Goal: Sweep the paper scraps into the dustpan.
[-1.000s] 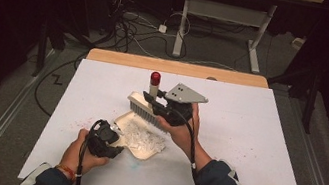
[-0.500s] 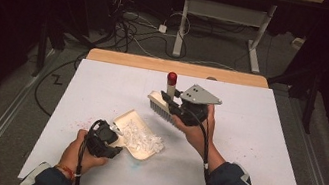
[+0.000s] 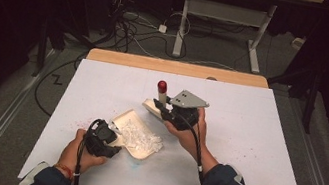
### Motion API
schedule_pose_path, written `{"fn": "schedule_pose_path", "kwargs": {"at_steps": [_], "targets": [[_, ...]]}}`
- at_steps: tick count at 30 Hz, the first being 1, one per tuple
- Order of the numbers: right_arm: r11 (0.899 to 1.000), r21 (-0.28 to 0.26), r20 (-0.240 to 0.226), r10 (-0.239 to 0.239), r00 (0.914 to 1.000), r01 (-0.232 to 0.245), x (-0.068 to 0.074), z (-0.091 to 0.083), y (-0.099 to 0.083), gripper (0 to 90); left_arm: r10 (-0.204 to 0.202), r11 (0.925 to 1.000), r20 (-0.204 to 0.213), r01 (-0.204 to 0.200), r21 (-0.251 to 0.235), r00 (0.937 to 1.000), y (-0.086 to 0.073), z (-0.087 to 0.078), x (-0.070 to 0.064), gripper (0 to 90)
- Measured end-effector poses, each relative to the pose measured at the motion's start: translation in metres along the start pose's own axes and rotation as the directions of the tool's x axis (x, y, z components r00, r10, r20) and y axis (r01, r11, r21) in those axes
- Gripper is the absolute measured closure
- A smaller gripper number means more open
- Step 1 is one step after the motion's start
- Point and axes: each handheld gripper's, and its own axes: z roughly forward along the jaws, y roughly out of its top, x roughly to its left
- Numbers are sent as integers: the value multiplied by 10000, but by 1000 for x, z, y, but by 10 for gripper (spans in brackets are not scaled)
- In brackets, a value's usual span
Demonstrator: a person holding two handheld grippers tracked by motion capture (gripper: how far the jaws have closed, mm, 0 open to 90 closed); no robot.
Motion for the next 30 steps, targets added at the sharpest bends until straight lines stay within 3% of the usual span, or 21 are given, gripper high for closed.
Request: {"fn": "schedule_pose_path", "kwargs": {"at_steps": [2, 4, 9, 16, 22, 26, 30], "targets": [[9999, -126, -488, 110, 9987, -116, 8, 1, 2, 708, 12, 10000, 8, -12, 6, 10000, 0, 0, 0, 635], [9999, -104, -797, -104, 9968, 96, 16, 2, 5, 709, 53, 10000, 24, -53, 30, 10000, 0, 0, 1, 635], [9978, -479, -1193, -513, 9915, 459, 22, -4, 14, 709, 55, 10000, 2, -55, 26, 10000, 0, 0, 0, 635], [9958, -918, -885, -147, 9960, 65, -1, -27, 26, 709, 106, 9999, 12, -106, 122, 9999, 0, 1, 1, 636], [9962, -754, -1004, 351, 9943, -428, -11, -53, 17, 709, 11, 10000, -47, -10, 62, 10000, 0, 1, -1, 635], [9984, -541, -940, 94, 9955, -145, -9, -69, 8, 709, 0, 10000, -43, 0, 37, 10000, -3, 0, 0, 636], [9990, -441, -202, -49, 9998, 40, -15, -79, 4, 709, -111, 9999, 24, 111, -2, 9999, -3, 0, 0, 635]]}}
